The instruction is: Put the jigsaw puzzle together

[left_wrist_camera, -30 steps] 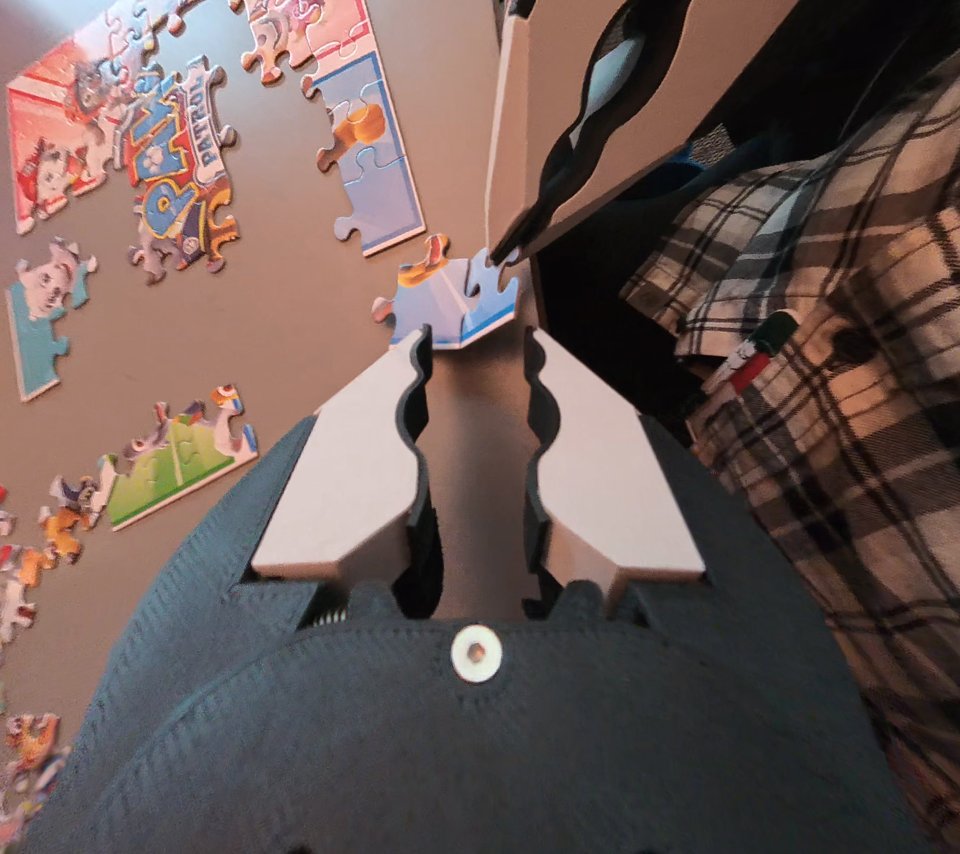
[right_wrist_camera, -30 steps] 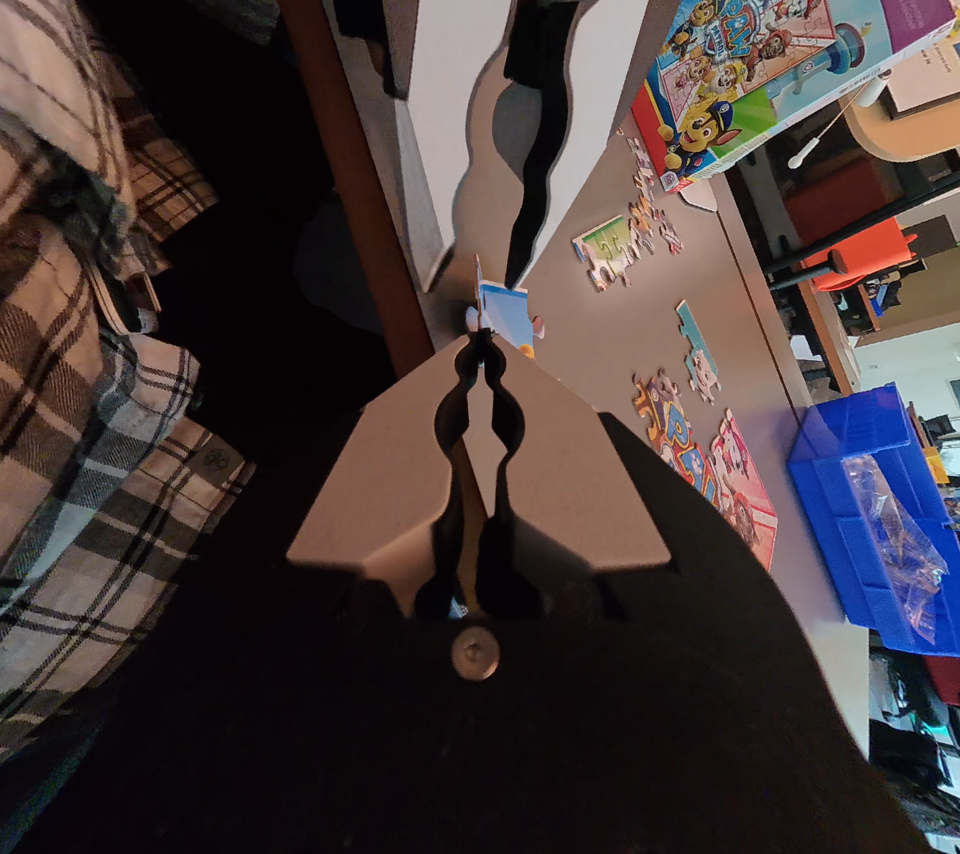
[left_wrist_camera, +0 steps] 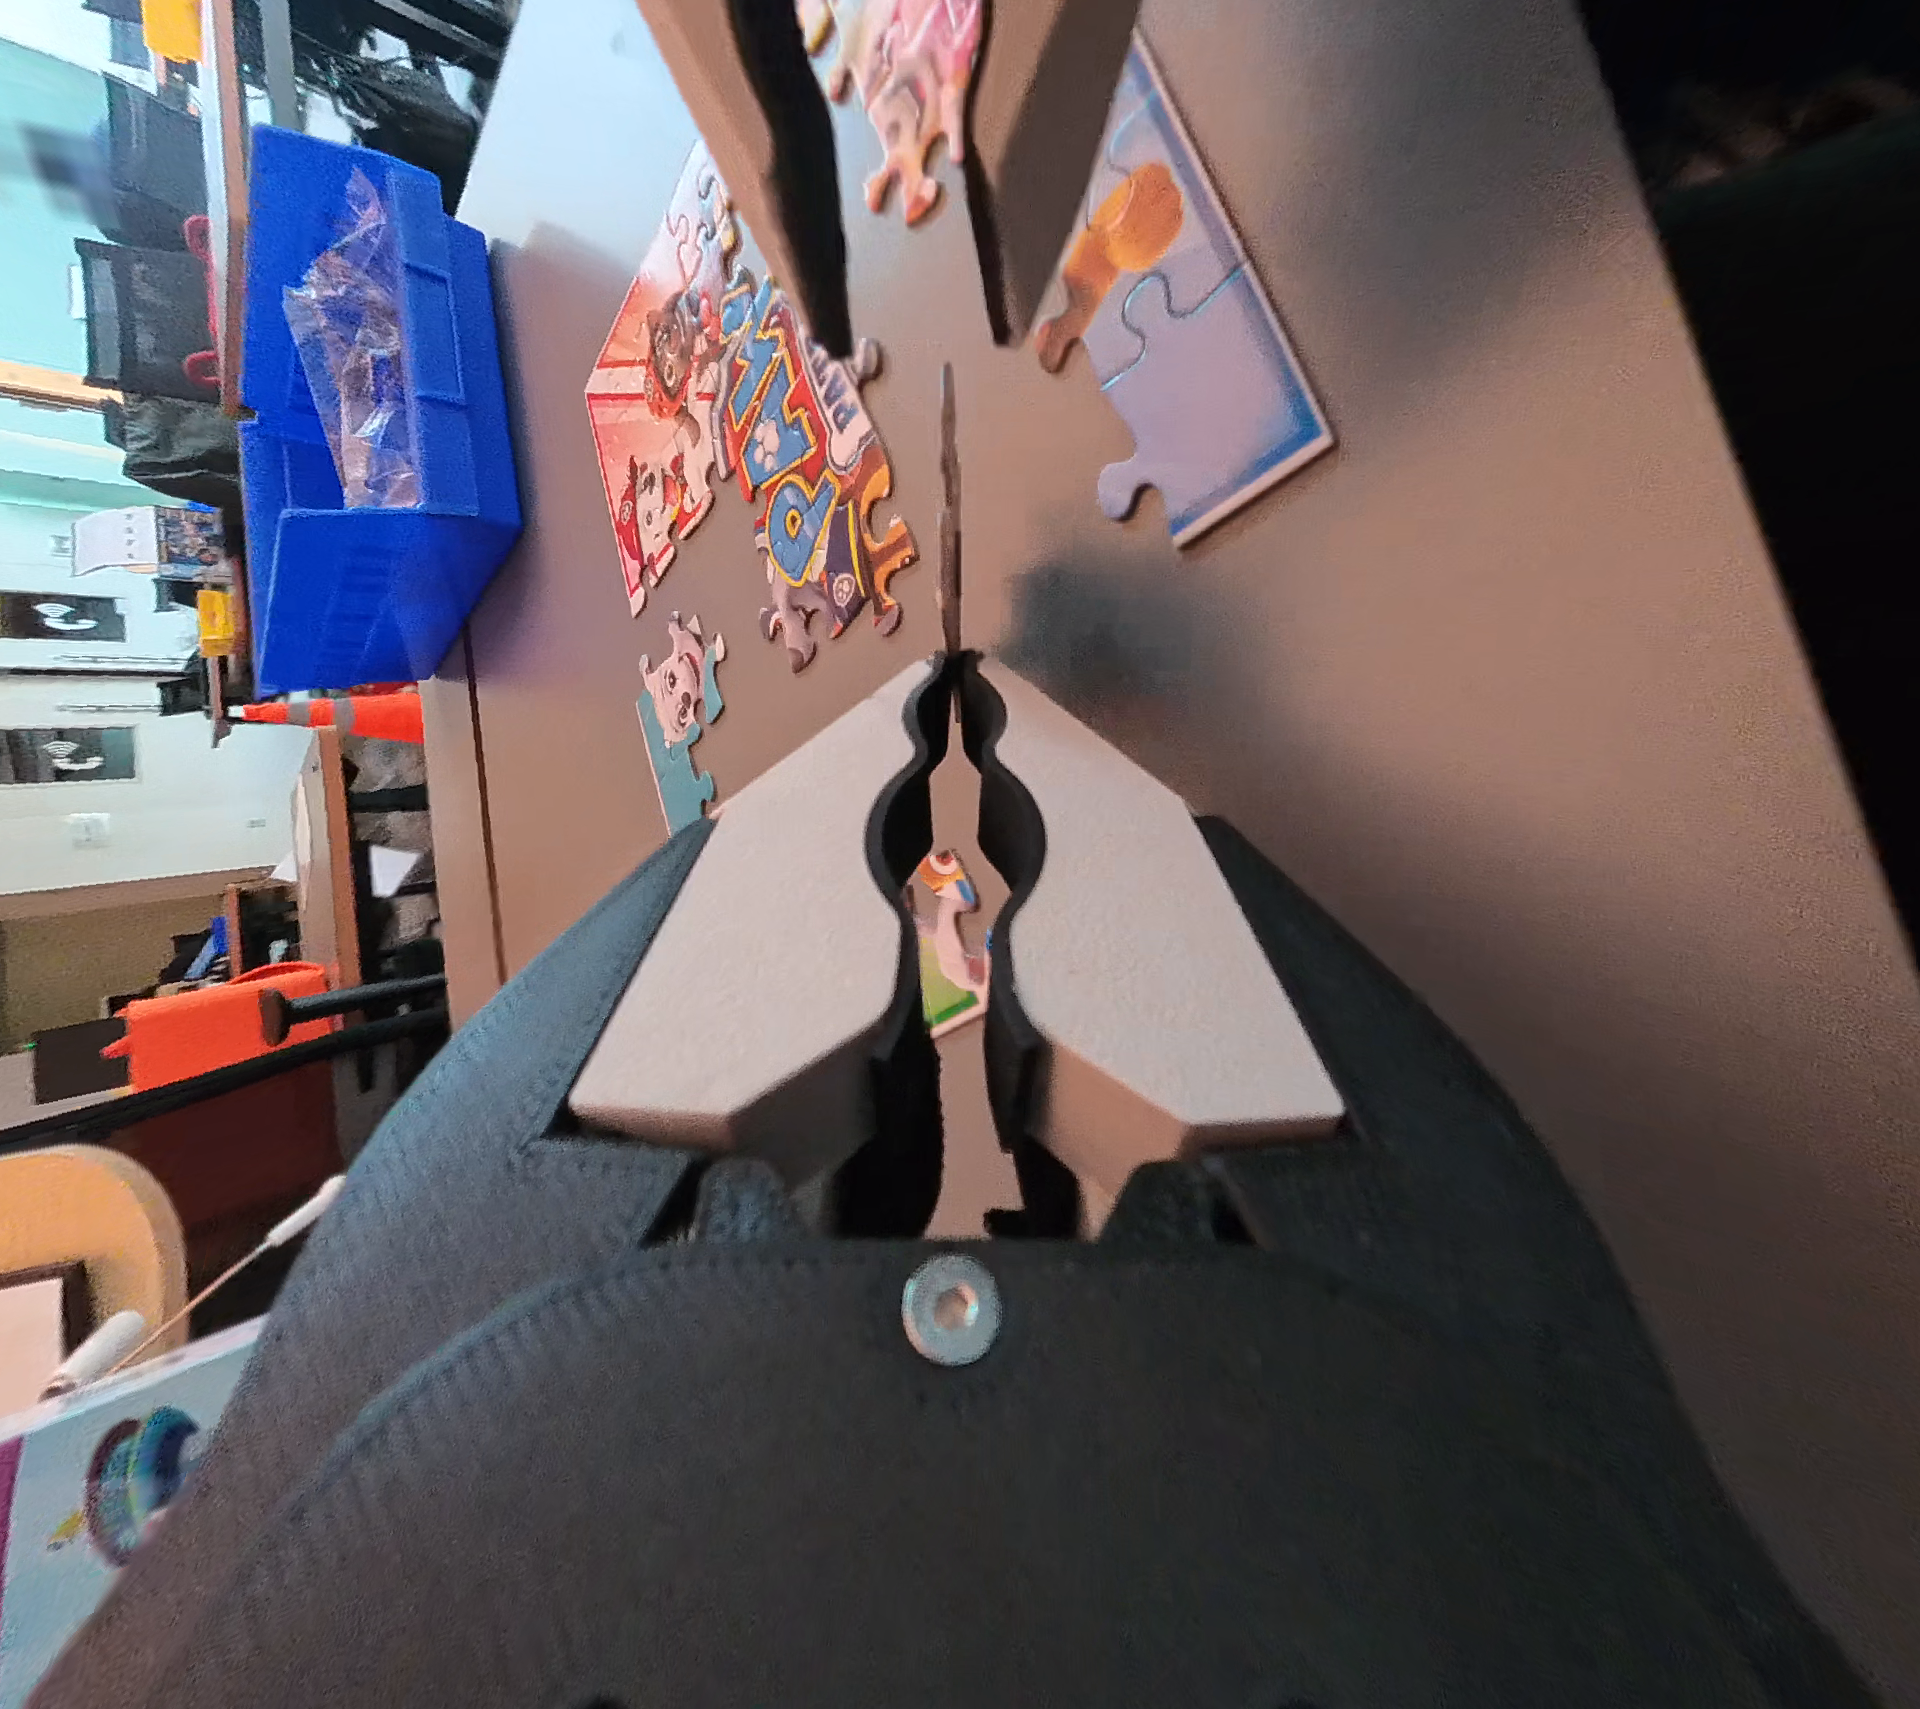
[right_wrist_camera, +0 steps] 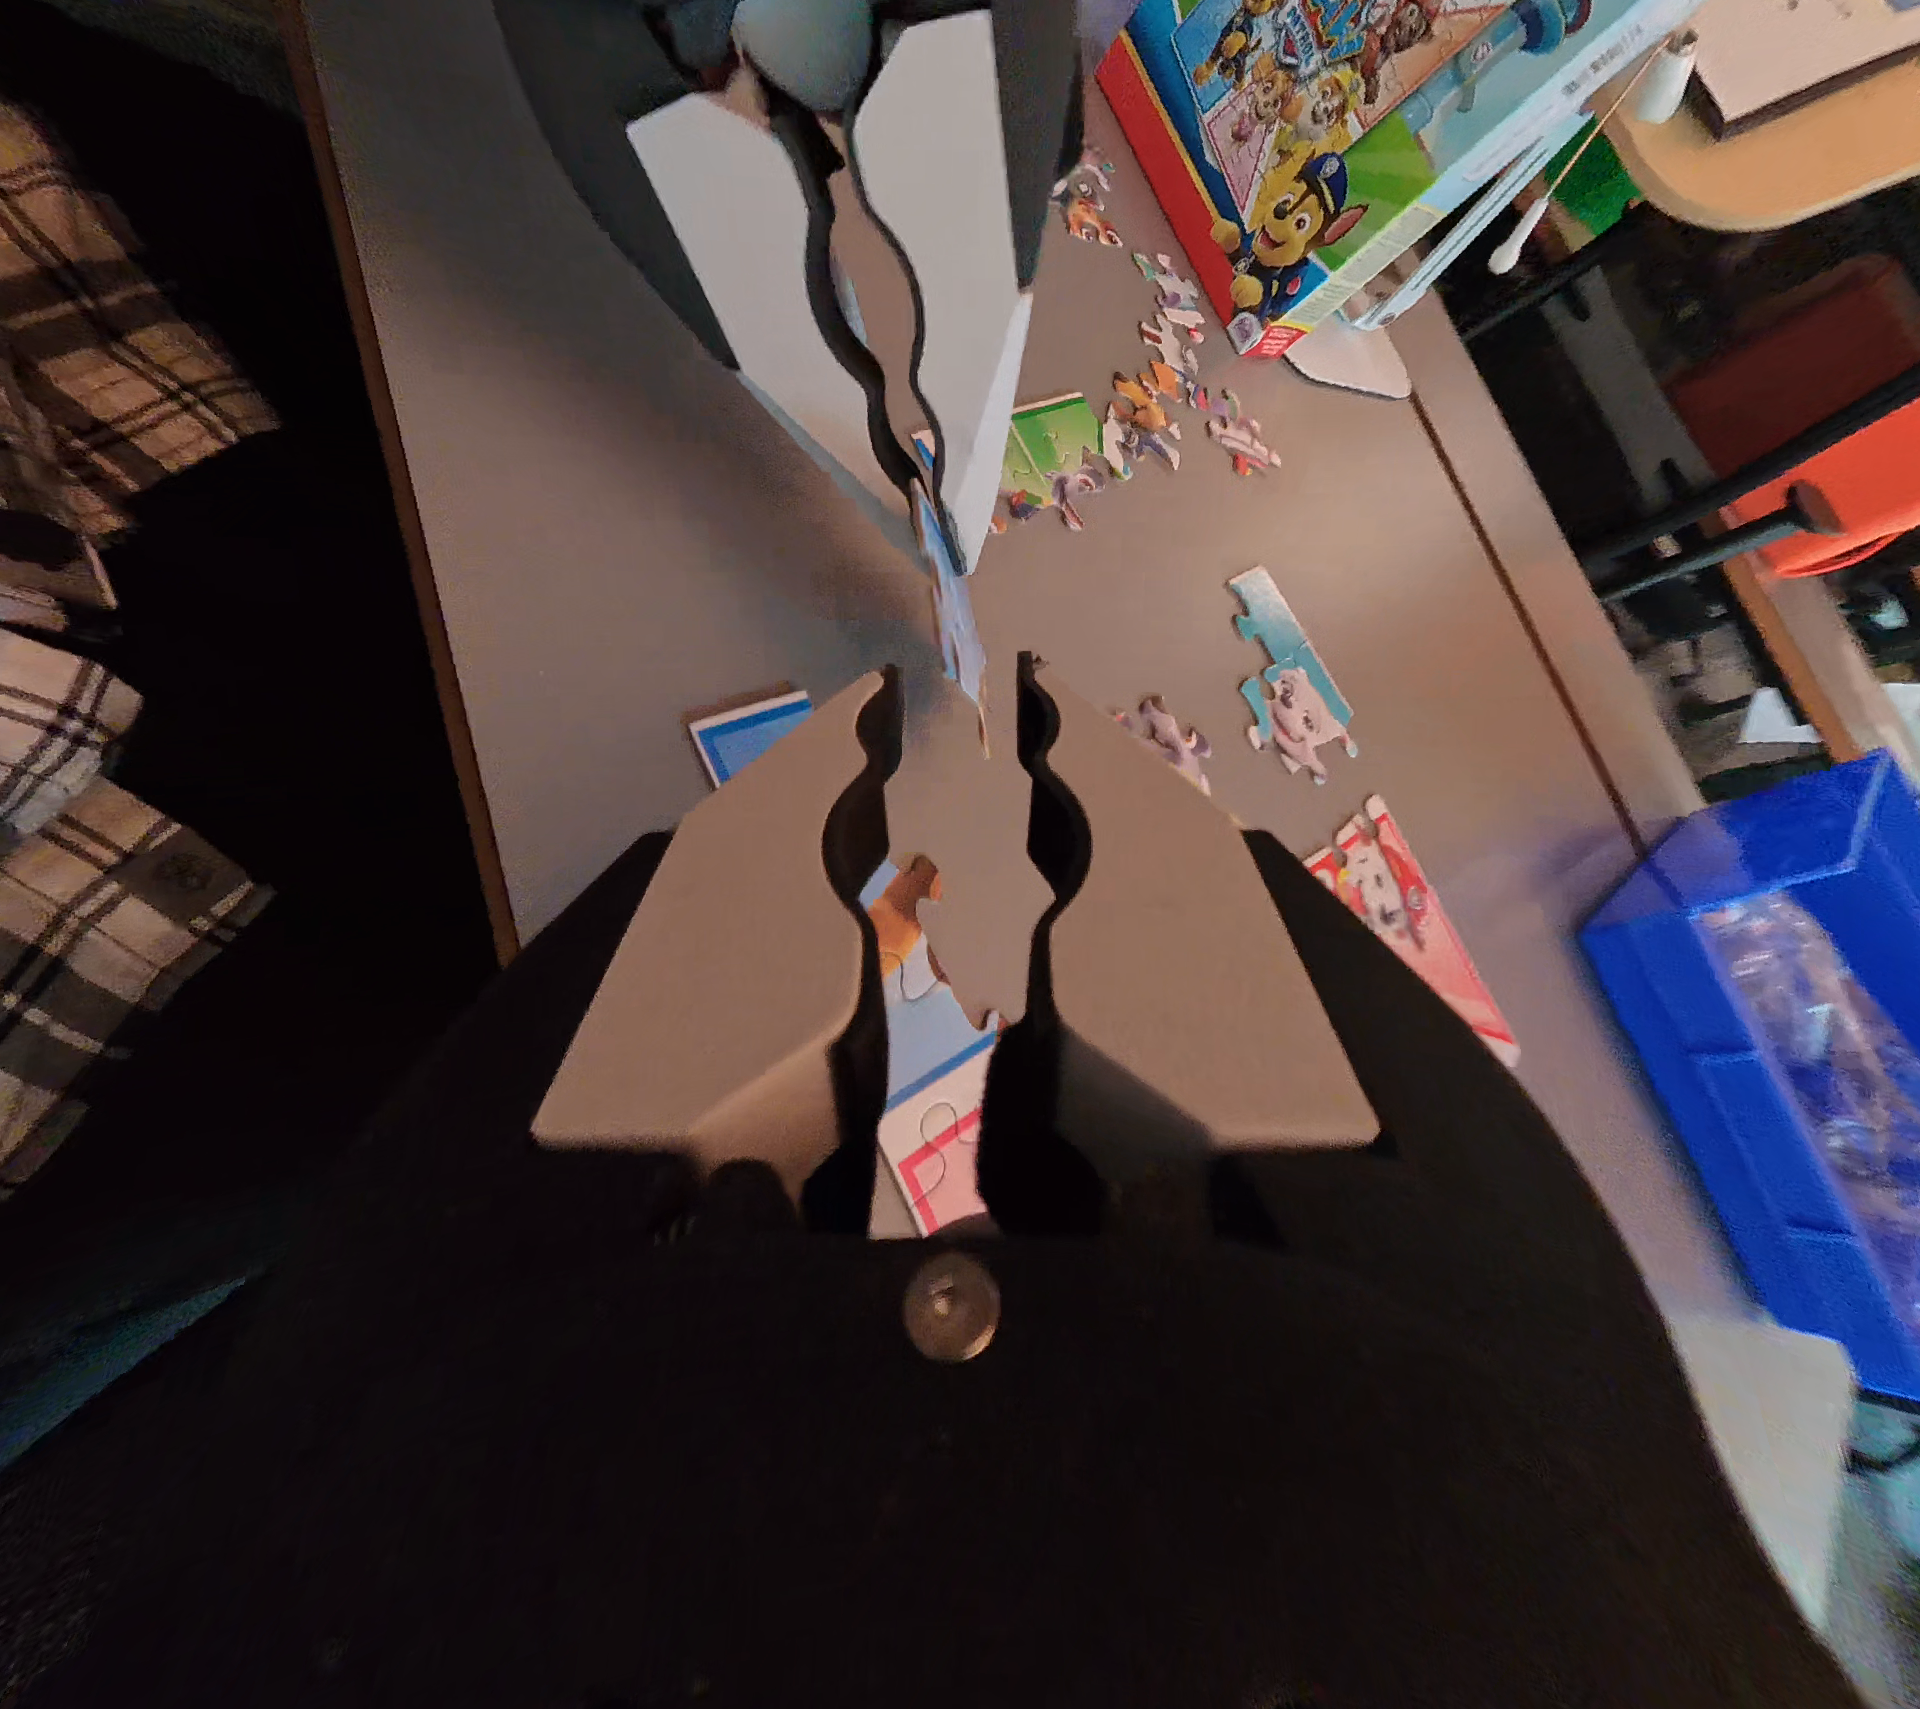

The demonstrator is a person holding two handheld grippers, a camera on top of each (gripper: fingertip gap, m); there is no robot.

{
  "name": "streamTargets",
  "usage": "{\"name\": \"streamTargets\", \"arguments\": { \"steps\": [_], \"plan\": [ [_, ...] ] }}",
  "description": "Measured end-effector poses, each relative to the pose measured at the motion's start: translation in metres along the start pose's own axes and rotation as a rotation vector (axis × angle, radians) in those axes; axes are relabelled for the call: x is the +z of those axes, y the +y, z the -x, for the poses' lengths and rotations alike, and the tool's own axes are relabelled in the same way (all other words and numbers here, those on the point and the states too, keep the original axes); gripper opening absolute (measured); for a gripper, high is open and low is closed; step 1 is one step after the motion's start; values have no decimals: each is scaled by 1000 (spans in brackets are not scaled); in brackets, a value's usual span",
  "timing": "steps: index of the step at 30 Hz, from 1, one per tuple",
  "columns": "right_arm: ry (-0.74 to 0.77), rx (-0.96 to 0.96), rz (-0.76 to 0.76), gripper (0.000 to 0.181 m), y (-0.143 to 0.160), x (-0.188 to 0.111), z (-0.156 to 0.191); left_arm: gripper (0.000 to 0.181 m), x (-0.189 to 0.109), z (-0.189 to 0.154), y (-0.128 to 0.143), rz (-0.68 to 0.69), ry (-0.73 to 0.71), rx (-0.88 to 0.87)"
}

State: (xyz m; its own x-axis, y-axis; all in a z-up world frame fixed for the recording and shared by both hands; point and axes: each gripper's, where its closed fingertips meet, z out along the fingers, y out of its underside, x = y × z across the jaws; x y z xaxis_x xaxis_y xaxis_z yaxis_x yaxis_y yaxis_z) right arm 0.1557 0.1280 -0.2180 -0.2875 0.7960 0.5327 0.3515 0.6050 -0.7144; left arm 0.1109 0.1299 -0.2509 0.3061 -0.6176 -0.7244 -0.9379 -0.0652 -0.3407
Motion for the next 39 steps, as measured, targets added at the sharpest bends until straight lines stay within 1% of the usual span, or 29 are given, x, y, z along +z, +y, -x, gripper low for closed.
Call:
{"name": "streamTargets", "arguments": {
  "steps": [3,7,9,12,13,19,21,24,26,29,31,34,35,36,39],
  "plan": [
    [-56,48,12,19,11,0,-1,0,9,-3,3,47,-7,60],
    [-113,67,52,15,23,4,0,1,14,-1,6,116,-25,131],
    [-129,68,60,15,25,7,1,2,16,-6,5,129,-14,150],
    [-148,66,71,14,28,11,2,5,21,-13,11,197,-3,171],
    [-155,67,73,13,28,11,2,5,22,-13,10,200,-13,181],
    [-188,80,99,11,34,15,6,10,18,-14,9,215,47,129],
    [-191,81,107,10,35,15,6,11,16,-16,9,211,88,99],
    [-202,86,111,9,35,15,8,21,11,-15,11,201,128,93],
    [-216,87,113,8,34,15,10,29,8,-13,14,179,150,45],
    [-232,91,105,6,31,17,15,22,1,-18,6,85,212,-65],
    [-253,95,103,5,29,21,19,19,2,-19,3,64,232,-105],
    [-278,80,141,4,34,29,24,16,8,-27,1,51,263,-121],
    [-284,82,150,3,36,31,24,10,9,-29,0,44,266,-119],
    [-288,89,151,1,37,32,24,8,10,-29,-2,34,264,-118],
    [-287,92,171,0,41,33,21,8,13,-28,-4,30,254,-125]
  ]
}}
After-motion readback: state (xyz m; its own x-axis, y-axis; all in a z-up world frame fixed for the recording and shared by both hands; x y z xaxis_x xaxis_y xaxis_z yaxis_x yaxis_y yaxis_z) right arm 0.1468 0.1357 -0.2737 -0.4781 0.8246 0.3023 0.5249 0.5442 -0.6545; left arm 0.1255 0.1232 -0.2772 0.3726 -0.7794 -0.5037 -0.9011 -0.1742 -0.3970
